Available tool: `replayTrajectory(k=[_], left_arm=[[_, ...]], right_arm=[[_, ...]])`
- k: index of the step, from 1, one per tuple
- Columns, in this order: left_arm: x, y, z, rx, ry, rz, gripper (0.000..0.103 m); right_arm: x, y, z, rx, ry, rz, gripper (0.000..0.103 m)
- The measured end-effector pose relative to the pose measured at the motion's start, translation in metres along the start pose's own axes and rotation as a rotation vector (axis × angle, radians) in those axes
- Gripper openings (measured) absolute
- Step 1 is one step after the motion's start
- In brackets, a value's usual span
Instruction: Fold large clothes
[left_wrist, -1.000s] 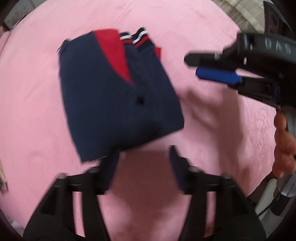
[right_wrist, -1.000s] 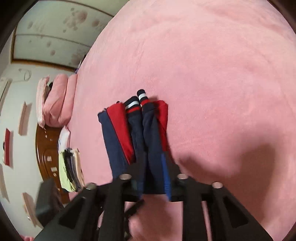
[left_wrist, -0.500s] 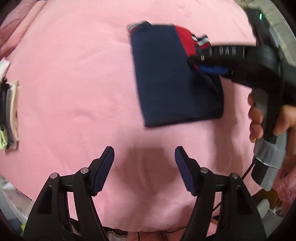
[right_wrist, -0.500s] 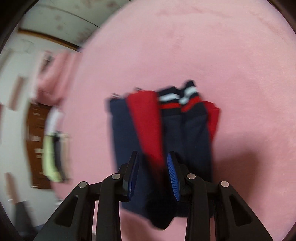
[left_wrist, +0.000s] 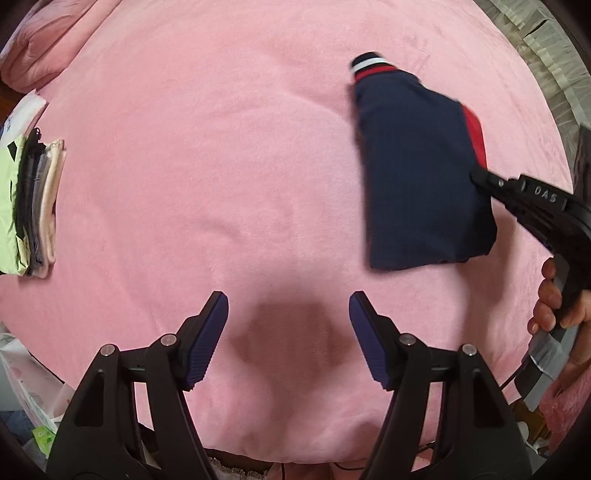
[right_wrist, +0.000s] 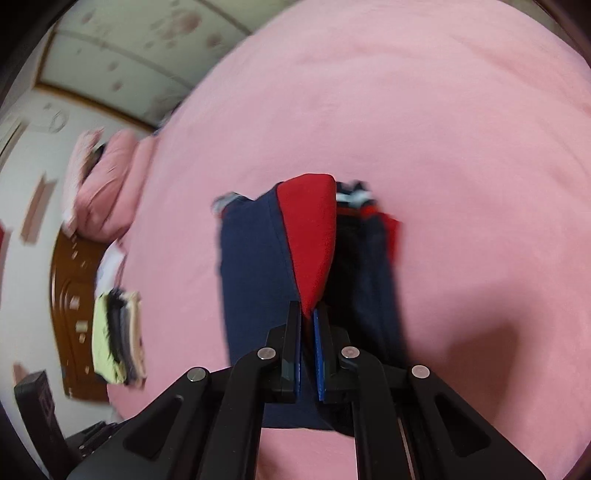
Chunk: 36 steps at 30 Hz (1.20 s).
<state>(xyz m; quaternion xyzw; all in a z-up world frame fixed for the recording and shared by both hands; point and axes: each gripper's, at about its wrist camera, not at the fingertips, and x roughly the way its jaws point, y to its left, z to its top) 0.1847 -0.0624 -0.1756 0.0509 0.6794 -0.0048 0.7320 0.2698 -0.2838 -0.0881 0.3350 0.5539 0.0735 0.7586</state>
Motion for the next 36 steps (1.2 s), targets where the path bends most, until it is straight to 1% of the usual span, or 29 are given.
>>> replayTrajectory(k=[3,5,6,7,9,10,11,13,15,17,18,19,20,21,22,24,26,27,29,31,33,34,36], left_arm=[[0.003,0.000,-0.002,0.007,0.018,0.011,0.066],[0.003,-0.001,-0.003,0.016,0.028,0.016,0.066],[0.001,-0.003,-0.002,0.020,0.030,0.019,0.066],[0.000,-0.004,-0.002,0.024,0.029,0.022,0.066],[0.003,-0.010,0.002,0.036,0.026,0.028,0.066],[0.011,-0.017,0.004,0.042,0.024,0.030,0.066],[0.009,-0.019,0.003,0.049,0.023,0.031,0.066],[0.011,-0.023,0.006,0.058,0.022,0.031,0.066],[0.014,-0.028,0.007,0.067,0.025,0.037,0.066],[0.013,-0.032,0.006,0.070,0.028,0.038,0.066],[0.011,-0.033,0.005,0.072,0.028,0.039,0.066],[0.012,-0.035,0.006,0.076,0.029,0.039,0.066],[0.012,-0.037,0.007,0.080,0.030,0.044,0.066],[0.014,-0.039,0.008,0.082,0.032,0.047,0.066],[0.015,-0.041,0.009,0.084,0.035,0.050,0.066],[0.019,-0.044,0.015,0.081,0.039,0.053,0.066],[0.019,-0.045,0.021,0.069,0.036,0.057,0.066],[0.019,-0.046,0.025,0.060,0.032,0.054,0.066],[0.017,-0.046,0.032,0.046,0.022,0.047,0.066],[0.018,-0.048,0.038,0.039,0.019,0.040,0.066],[0.021,-0.052,0.045,0.052,0.025,0.042,0.066],[0.022,-0.053,0.049,0.059,0.025,0.045,0.066],[0.022,-0.055,0.058,0.065,0.015,0.042,0.066]], right_arm=[[0.011,-0.018,-0.001,0.066,0.060,-0.017,0.007],[0.017,-0.015,0.001,0.062,0.087,-0.017,0.017],[0.018,-0.011,0.003,0.048,0.086,-0.023,0.024],[0.017,-0.007,0.004,0.029,0.082,-0.031,0.026],[0.022,0.003,0.007,-0.019,0.073,-0.062,0.028],[0.024,0.002,0.007,-0.037,0.068,-0.076,0.031],[0.022,0.000,0.011,-0.045,0.060,-0.083,0.034],[0.021,-0.001,0.014,-0.038,0.056,-0.075,0.045],[0.020,-0.008,0.019,-0.028,0.078,-0.089,0.049],[0.023,-0.016,0.021,-0.028,0.103,-0.084,0.049],[0.025,-0.017,0.021,-0.024,0.109,-0.070,0.045],[0.025,-0.019,0.023,-0.014,0.114,-0.039,0.029],[0.029,-0.020,0.022,-0.005,0.114,-0.012,0.023],[0.027,-0.021,0.021,0.008,0.117,0.026,0.013],[0.025,-0.020,0.021,0.005,0.116,0.052,0.011],[0.017,-0.015,0.019,-0.027,0.097,0.096,0.010],[0.009,-0.013,0.018,-0.014,0.066,0.153,0.010],[0.001,-0.015,0.018,-0.006,0.047,0.162,0.010],[-0.014,-0.022,0.017,0.007,0.003,0.137,0.010],[-0.023,-0.035,0.017,0.025,-0.011,0.095,0.010],[-0.019,-0.047,0.018,0.034,0.024,0.035,0.013],[-0.014,-0.052,0.020,0.030,0.065,-0.009,0.019],[-0.013,-0.053,0.024,0.018,0.089,-0.041,0.022]])
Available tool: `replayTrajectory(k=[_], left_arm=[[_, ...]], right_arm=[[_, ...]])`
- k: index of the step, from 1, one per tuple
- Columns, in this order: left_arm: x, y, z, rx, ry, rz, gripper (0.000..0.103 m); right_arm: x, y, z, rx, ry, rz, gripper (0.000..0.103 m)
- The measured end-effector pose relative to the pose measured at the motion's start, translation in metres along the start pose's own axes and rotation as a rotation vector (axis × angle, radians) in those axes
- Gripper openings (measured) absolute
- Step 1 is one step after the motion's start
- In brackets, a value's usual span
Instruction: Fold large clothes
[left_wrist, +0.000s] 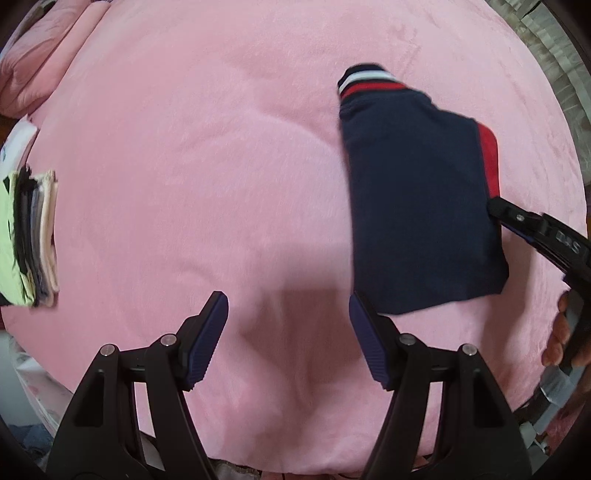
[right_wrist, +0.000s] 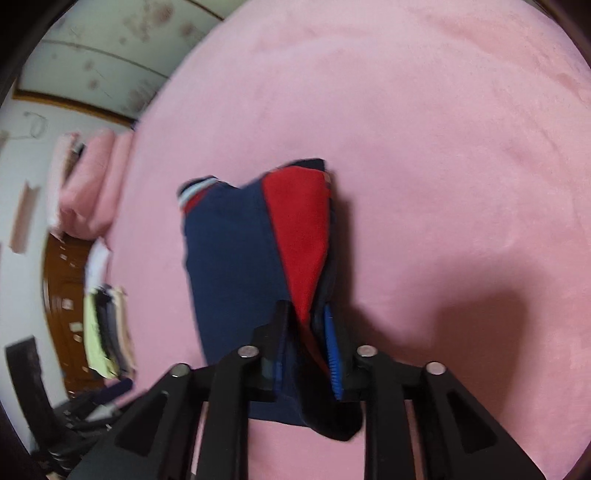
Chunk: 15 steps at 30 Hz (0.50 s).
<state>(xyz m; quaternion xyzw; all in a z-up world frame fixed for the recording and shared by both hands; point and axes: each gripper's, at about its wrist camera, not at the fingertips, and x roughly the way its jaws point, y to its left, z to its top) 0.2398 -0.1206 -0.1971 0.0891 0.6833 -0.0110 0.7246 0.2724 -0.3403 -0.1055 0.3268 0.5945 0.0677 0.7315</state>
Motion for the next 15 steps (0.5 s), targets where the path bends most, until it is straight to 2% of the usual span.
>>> replayTrajectory(k=[2,4,5,7,9,11,12,14,15], left_arm=[[-0.004,-0.001,0.012,-0.010,-0.027,-0.047,0.066],[-0.007,-0.004,0.025,-0.020,-0.053,-0.127,0.066],[-0.007,-0.006,0.032,-0.023,-0.064,-0.176,0.066],[-0.006,-0.014,0.049,-0.029,-0.082,-0.271,0.061],[0.002,-0.026,0.065,-0.022,-0.090,-0.387,0.055],[0.017,-0.039,0.082,-0.019,-0.076,-0.456,0.050],[0.026,-0.046,0.090,-0.015,-0.065,-0.463,0.038],[0.050,-0.055,0.103,-0.011,-0.024,-0.407,0.029],[0.062,-0.057,0.109,-0.007,-0.001,-0.366,0.020]], right_arm=[[-0.016,0.006,0.003,-0.034,-0.066,-0.004,0.025],[-0.035,0.010,0.004,-0.050,-0.161,0.005,0.043],[-0.046,0.011,0.005,-0.053,-0.217,0.021,0.043],[-0.052,0.013,0.007,-0.064,-0.262,0.092,0.043],[-0.044,0.016,0.011,-0.085,-0.221,0.137,0.042],[-0.029,0.024,0.016,-0.122,-0.171,0.140,0.029],[-0.022,0.026,0.019,-0.138,-0.152,0.141,0.029],[-0.006,0.030,0.024,-0.155,-0.099,0.146,0.021],[0.006,0.035,0.022,-0.162,-0.073,0.145,0.021]])
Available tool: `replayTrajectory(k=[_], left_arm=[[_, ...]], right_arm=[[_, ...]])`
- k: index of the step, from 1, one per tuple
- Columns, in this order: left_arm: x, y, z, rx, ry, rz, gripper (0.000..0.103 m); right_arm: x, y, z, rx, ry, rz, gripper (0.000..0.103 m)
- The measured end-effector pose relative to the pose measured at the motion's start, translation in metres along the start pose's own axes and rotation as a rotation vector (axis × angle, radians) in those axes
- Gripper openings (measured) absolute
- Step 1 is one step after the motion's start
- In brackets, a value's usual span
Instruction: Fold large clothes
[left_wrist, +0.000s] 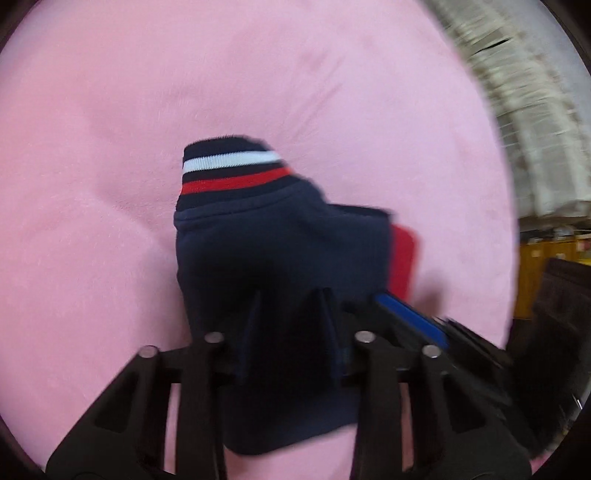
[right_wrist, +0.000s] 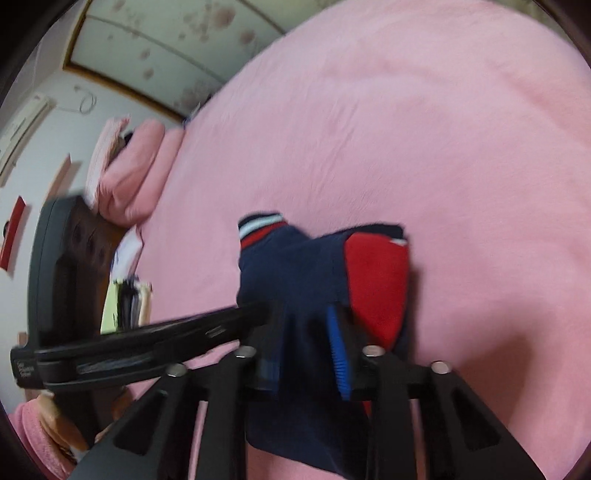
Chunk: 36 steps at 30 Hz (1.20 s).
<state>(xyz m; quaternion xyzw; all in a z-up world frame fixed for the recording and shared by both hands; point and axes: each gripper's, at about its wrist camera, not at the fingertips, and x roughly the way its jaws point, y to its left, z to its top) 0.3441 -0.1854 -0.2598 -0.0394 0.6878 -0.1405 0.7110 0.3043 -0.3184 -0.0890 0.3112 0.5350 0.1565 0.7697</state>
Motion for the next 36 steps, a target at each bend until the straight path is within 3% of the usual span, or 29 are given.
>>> replayTrajectory(k=[1,2,4,5,7,9,11,15,17,18,21,24,26,30,32,34,36], left_arm=[[0.010,0.005,0.006,0.001,0.015,0.042,0.006],[0.015,0.012,0.010,-0.015,0.023,0.058,0.002],[0.018,0.024,0.015,-0.075,0.031,0.008,0.002],[0.017,0.027,0.016,-0.101,0.029,-0.006,0.002],[0.012,0.027,0.014,-0.127,0.015,0.014,0.002],[0.000,0.023,0.008,-0.143,-0.025,0.022,0.002],[-0.013,0.019,-0.006,-0.154,-0.061,-0.009,0.002],[-0.011,0.020,-0.039,-0.202,-0.019,-0.098,0.002],[-0.004,0.015,-0.059,-0.196,-0.003,-0.063,0.002],[-0.005,0.015,-0.065,-0.185,-0.011,-0.032,0.002],[-0.012,0.014,-0.079,-0.220,-0.022,-0.011,0.002],[-0.015,0.013,-0.096,-0.242,-0.019,0.121,0.002],[-0.019,0.015,-0.106,-0.242,-0.017,0.180,0.002],[-0.030,0.014,-0.121,-0.238,-0.019,0.205,0.012],[-0.037,0.010,-0.119,-0.217,-0.042,0.210,0.028],[-0.046,0.003,-0.123,-0.197,-0.065,0.204,0.059],[-0.058,0.005,-0.130,-0.189,-0.087,0.200,0.064]], right_arm=[[0.009,0.000,0.001,-0.009,0.027,-0.006,0.020],[0.017,0.001,-0.002,-0.029,0.051,-0.039,0.017],[0.031,-0.001,-0.001,-0.070,0.079,-0.160,0.002],[0.031,-0.005,-0.002,-0.072,0.070,-0.263,0.002],[0.022,-0.015,-0.004,-0.008,0.022,-0.373,0.002],[0.007,-0.031,-0.008,0.117,-0.027,-0.349,0.002],[-0.008,-0.038,-0.015,0.183,-0.066,-0.239,0.002],[-0.020,-0.021,-0.032,0.120,-0.068,-0.013,0.002],[-0.012,-0.005,-0.043,0.053,0.013,0.086,0.002],[-0.006,0.001,-0.050,0.010,0.052,0.076,0.002],[0.008,-0.005,-0.071,-0.013,0.133,-0.126,0.002],[-0.004,-0.018,-0.083,0.084,0.080,-0.175,0.002],[-0.022,-0.018,-0.088,0.095,0.032,-0.246,0.015],[-0.041,-0.011,-0.099,0.077,0.039,-0.241,0.040],[-0.067,-0.005,-0.107,0.038,0.052,-0.255,0.047],[-0.073,0.000,-0.114,0.008,0.065,-0.289,0.069],[-0.088,0.008,-0.121,-0.001,0.060,-0.322,0.080]])
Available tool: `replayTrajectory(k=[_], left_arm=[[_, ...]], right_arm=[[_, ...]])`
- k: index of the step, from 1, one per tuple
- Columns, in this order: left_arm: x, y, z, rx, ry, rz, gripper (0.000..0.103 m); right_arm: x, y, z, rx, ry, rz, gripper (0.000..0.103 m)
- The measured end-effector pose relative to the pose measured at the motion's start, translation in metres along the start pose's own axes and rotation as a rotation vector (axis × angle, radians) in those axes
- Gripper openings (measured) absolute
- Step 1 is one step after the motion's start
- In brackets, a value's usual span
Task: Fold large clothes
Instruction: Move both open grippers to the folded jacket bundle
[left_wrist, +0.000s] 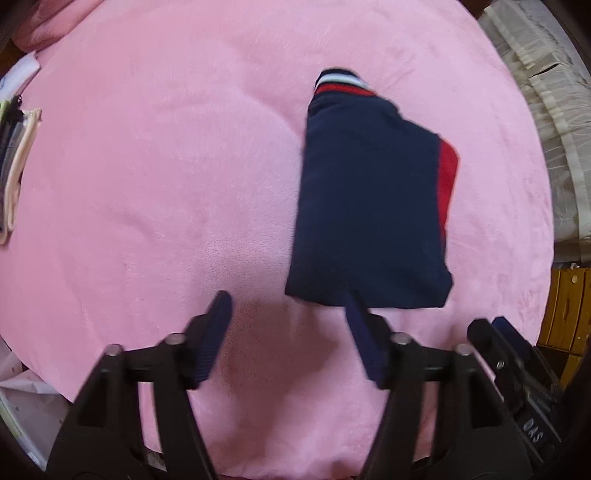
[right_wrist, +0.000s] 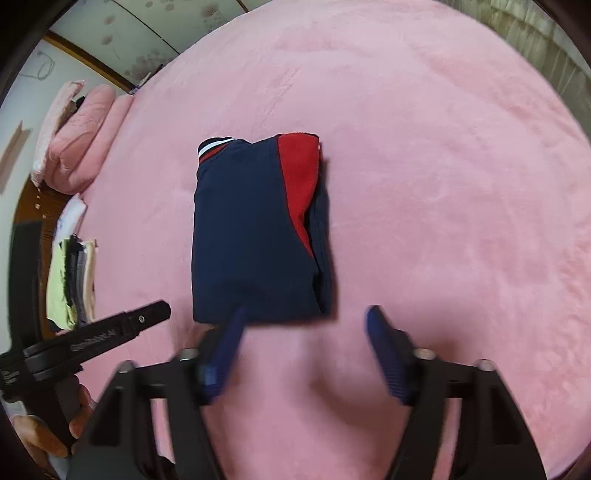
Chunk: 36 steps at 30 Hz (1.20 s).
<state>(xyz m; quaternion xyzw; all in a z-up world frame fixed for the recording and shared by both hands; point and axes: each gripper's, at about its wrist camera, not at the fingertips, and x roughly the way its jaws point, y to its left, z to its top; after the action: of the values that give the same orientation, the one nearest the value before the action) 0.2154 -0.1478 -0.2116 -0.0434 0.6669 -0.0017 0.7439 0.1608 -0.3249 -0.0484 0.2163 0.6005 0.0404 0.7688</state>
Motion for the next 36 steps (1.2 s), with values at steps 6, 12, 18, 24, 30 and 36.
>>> replayTrajectory(k=[6,12,18,24,30,36], left_arm=[[-0.021,0.007,-0.008,0.074,-0.023,0.023,0.072],[-0.048,0.006,-0.026,0.137,-0.062,0.017,0.072],[-0.054,0.002,-0.030,0.149,-0.070,0.005,0.073],[-0.046,0.004,-0.027,0.145,-0.054,0.010,0.073],[-0.024,0.002,-0.013,0.158,-0.015,-0.011,0.073],[0.026,0.006,0.018,0.110,0.066,-0.124,0.073]], right_arm=[[-0.020,0.009,-0.011,0.049,0.024,-0.015,0.088],[-0.021,0.019,-0.024,0.070,0.047,0.004,0.088],[-0.022,0.033,-0.022,0.031,0.023,0.005,0.088],[-0.016,0.036,-0.018,0.020,0.029,0.011,0.088],[0.004,0.033,-0.009,0.023,0.052,0.026,0.088],[0.039,0.014,0.014,0.056,0.063,0.097,0.088]])
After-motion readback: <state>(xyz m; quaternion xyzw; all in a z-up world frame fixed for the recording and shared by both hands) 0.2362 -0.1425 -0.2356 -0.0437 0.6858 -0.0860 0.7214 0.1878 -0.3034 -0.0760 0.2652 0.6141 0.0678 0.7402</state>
